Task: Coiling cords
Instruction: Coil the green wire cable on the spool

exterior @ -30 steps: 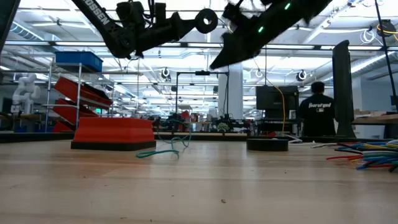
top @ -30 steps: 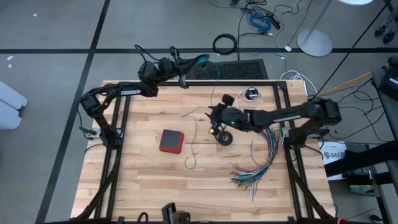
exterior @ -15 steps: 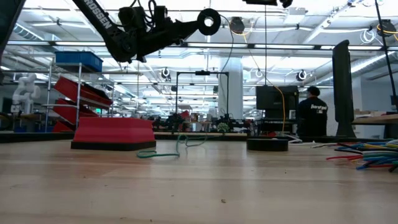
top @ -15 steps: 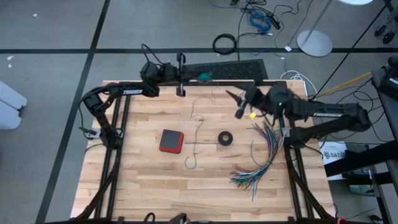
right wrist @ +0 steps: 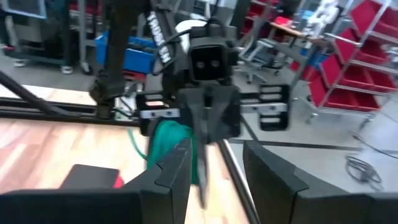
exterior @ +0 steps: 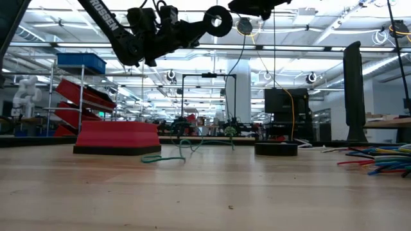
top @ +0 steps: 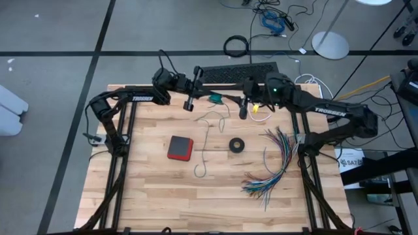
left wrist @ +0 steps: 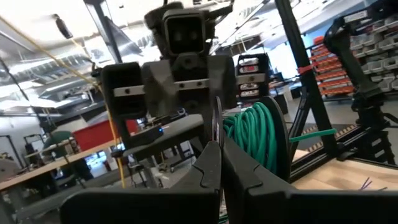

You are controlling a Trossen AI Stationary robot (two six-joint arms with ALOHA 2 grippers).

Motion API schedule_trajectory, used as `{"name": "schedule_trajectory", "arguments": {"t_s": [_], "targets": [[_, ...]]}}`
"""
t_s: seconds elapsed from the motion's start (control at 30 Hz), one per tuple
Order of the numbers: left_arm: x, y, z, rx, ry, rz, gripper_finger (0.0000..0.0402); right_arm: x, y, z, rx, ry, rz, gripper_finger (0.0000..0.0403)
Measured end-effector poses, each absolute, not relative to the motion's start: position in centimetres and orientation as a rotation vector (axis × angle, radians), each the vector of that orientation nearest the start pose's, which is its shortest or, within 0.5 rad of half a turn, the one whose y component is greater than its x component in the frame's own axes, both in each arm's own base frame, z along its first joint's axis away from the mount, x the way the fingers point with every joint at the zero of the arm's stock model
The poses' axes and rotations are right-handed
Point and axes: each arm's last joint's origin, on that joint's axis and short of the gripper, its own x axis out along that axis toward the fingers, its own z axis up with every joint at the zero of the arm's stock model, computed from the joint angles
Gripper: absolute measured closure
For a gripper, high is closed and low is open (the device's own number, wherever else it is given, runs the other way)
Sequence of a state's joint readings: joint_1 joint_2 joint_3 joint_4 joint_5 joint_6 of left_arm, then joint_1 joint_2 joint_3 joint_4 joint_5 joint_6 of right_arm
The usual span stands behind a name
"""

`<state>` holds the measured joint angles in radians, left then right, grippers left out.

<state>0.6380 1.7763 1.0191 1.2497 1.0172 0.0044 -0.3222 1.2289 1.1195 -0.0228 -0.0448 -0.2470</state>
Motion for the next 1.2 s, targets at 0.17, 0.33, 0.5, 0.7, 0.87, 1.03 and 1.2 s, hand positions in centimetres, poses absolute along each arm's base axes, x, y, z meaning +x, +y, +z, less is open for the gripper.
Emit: {"name": "schedule_trajectory", "arguments": {"t_s": [0.17,0.33,0.5,0.7,0.87,1.03,1.2], "targets": [[30.9,19.9,27.6,0.366,-0.332,-0.371,0.0402,27.5,-9.0,37.3,-0.212,0.180,-0.228,0.0273],[30.9,19.8,27.6,0.367,-0.329,-0.385,0.0402,28.0,-9.4,36.9,-0.177,0.189,-0.204,0.0273],[30.9,19.8,27.6,0.368,-0.326,-0.398,0.0402,28.3,-9.5,36.5,-0.162,0.196,-0.178,0.0283],[31.2,19.3,27.5,0.369,-0.329,-0.412,0.0402,28.4,-9.4,36.6,-0.159,0.181,-0.140,0.0337],[31.5,18.9,27.6,0.374,-0.336,-0.421,0.0402,28.6,-9.3,36.5,-0.148,0.183,-0.124,0.0377],[31.5,18.8,27.6,0.383,-0.340,-0.415,0.0402,28.7,-9.4,36.3,-0.140,0.185,-0.127,0.0384],[31.5,18.8,27.6,0.383,-0.341,-0.412,0.0402,28.7,-9.4,36.4,-0.140,0.184,-0.128,0.0379]]}}
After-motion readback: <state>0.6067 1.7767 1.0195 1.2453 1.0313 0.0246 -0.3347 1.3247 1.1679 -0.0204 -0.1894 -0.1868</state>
